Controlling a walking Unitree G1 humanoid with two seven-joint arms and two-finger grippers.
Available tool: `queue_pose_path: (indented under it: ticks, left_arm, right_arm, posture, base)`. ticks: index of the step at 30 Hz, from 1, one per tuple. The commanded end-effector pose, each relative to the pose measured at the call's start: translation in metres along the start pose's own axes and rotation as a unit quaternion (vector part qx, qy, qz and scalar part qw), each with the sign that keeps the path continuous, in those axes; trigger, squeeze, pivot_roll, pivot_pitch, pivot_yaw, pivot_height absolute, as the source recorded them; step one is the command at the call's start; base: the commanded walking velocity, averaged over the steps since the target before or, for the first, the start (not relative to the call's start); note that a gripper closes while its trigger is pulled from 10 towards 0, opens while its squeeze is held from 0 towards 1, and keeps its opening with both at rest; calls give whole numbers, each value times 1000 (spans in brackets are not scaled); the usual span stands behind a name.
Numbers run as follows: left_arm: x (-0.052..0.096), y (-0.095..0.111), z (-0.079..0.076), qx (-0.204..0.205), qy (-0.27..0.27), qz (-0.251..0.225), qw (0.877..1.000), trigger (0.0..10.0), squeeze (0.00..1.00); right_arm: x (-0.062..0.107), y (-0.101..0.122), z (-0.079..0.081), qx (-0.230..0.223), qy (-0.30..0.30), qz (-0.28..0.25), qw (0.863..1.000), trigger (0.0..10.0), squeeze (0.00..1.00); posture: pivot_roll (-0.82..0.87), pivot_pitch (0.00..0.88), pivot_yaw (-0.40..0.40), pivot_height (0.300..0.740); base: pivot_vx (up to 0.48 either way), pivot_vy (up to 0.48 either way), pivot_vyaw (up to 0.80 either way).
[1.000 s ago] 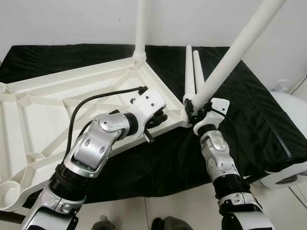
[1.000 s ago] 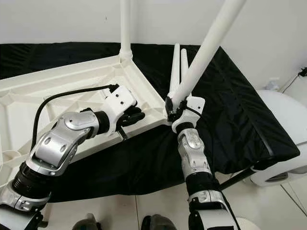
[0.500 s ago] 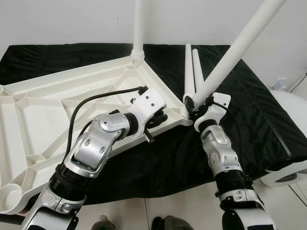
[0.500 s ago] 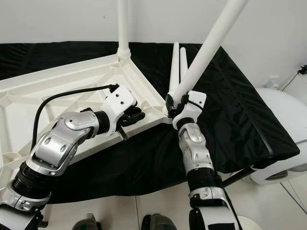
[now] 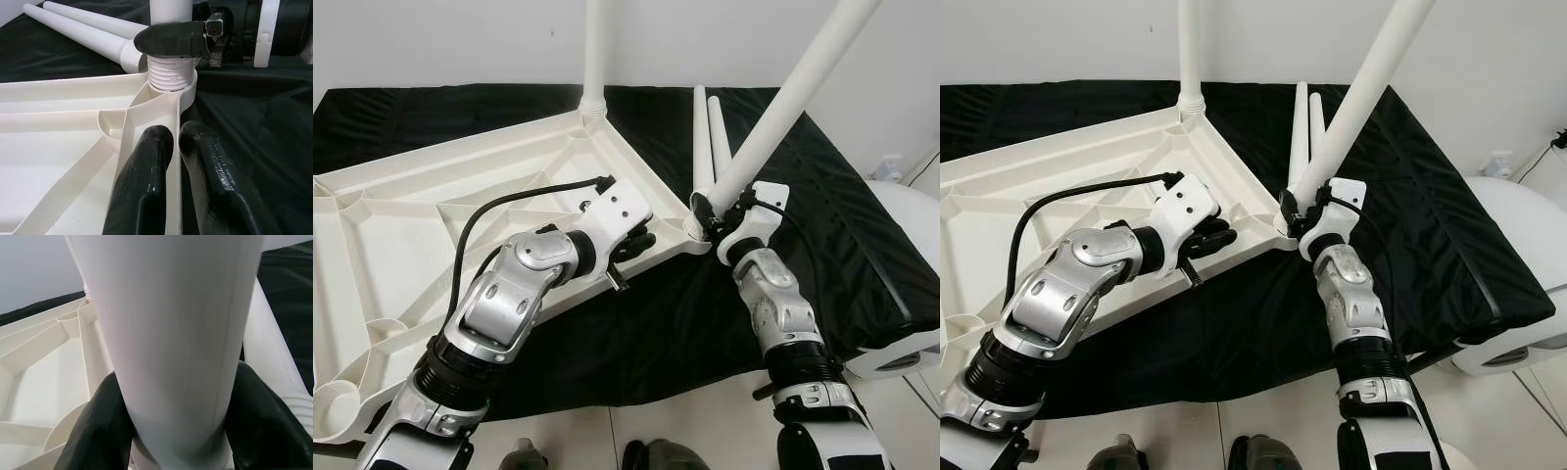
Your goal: Building children table
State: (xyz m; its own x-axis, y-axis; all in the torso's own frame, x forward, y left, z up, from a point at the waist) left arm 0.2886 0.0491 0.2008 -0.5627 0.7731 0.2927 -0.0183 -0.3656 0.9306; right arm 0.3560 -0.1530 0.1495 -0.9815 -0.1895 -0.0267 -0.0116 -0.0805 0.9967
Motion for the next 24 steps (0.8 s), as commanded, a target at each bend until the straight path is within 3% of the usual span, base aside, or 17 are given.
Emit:
queue_pose_path:
  ticks: [1,9,24]
  left_arm:
    - [-1,2,1,-7,19,-4,1000,10000,0]
    - [-2,3,0,-7,17,-4,1000,10000,0]
    - [-1,2,0,-6,20,-4,1000,10000,0]
  right_arm:
    - [8,-32,-13,-16,-19,88,996,10000,0]
    - [8,-34,-21,-16,-33,106,994,10000,0]
    - [9,-38,-20,65,-24,120,990,10000,0]
  posture:
    - [30,55,-64,740]
    - [30,54,-65,740]
    - [30,63,-68,740]
  base:
    - [0,0,0]
    - [0,0,0]
    - [0,0,0]
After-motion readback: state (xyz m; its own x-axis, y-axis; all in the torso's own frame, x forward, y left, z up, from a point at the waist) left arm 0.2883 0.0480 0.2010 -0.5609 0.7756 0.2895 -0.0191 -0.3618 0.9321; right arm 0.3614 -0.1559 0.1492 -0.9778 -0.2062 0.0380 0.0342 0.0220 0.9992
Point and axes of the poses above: a point about 5 cm out from each wrist's last joint towards the gripper, its own x axis pointing back from the gripper into the wrist, its own y axis along the axis of the wrist's last joint, z = x × y, the point moved 1 cm from there along -x, pointing out of the wrist towards the gripper, and after that the axes turned 4 degrees about x, right-handed, at the moved point
